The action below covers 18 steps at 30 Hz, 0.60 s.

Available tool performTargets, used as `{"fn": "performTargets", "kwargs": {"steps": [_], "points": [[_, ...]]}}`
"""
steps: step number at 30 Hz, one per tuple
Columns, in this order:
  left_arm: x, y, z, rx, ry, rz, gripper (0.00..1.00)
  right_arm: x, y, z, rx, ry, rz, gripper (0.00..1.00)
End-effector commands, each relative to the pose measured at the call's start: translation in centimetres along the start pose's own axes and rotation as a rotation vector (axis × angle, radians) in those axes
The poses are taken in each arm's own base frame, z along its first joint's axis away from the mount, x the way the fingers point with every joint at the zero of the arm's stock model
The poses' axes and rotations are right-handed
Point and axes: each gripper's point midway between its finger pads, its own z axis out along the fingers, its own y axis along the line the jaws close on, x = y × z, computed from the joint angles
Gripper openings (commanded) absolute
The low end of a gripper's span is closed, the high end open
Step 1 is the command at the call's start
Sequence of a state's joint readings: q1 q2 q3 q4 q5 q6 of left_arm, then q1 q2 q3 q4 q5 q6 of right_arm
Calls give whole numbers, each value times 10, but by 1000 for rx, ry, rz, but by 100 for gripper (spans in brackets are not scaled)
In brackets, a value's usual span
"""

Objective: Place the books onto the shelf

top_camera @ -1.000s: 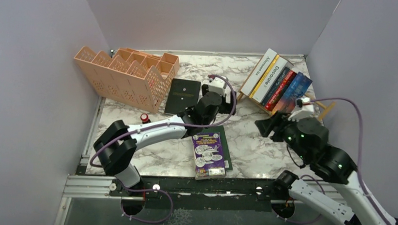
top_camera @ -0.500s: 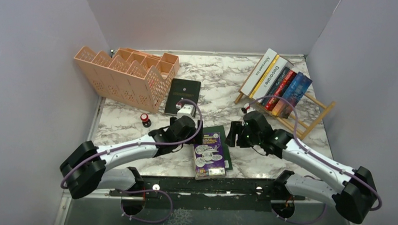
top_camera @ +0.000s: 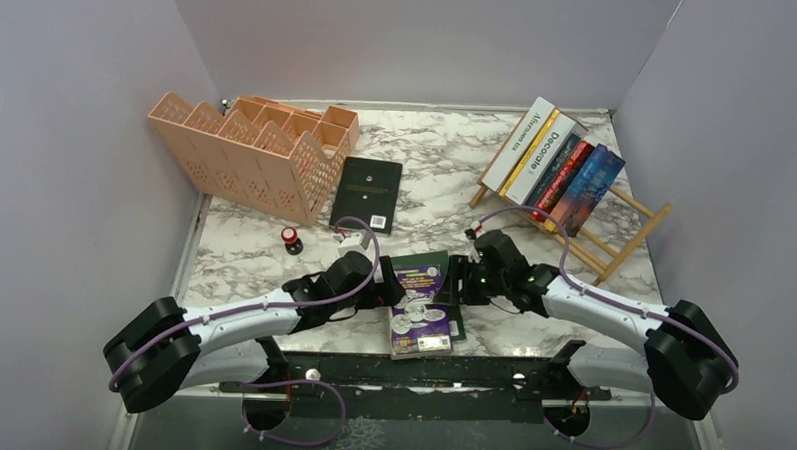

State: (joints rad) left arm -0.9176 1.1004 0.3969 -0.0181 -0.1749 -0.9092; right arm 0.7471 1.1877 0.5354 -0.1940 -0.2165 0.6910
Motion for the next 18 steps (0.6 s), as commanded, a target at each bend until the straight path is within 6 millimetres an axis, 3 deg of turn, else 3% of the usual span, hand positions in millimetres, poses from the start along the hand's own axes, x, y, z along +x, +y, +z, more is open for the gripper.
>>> {"fn": "performTargets", "kwargs": {"steps": [1,12,14,16,18], "points": [[19,-25,-3,164,81,-108,94,1,9,8,-65,1,14,59],[39,-24,-9,275,113,-188,77,15,5,28,-107,30,63,52],[44,-17,-6,262,117,-188,81,16,7,28,-121,31,71,52],[48,-6,-2,223,112,-190,93,14,10,27,-136,21,75,52],[50,4,1,191,98,-185,94,12,9,26,-142,0,78,52]]}}
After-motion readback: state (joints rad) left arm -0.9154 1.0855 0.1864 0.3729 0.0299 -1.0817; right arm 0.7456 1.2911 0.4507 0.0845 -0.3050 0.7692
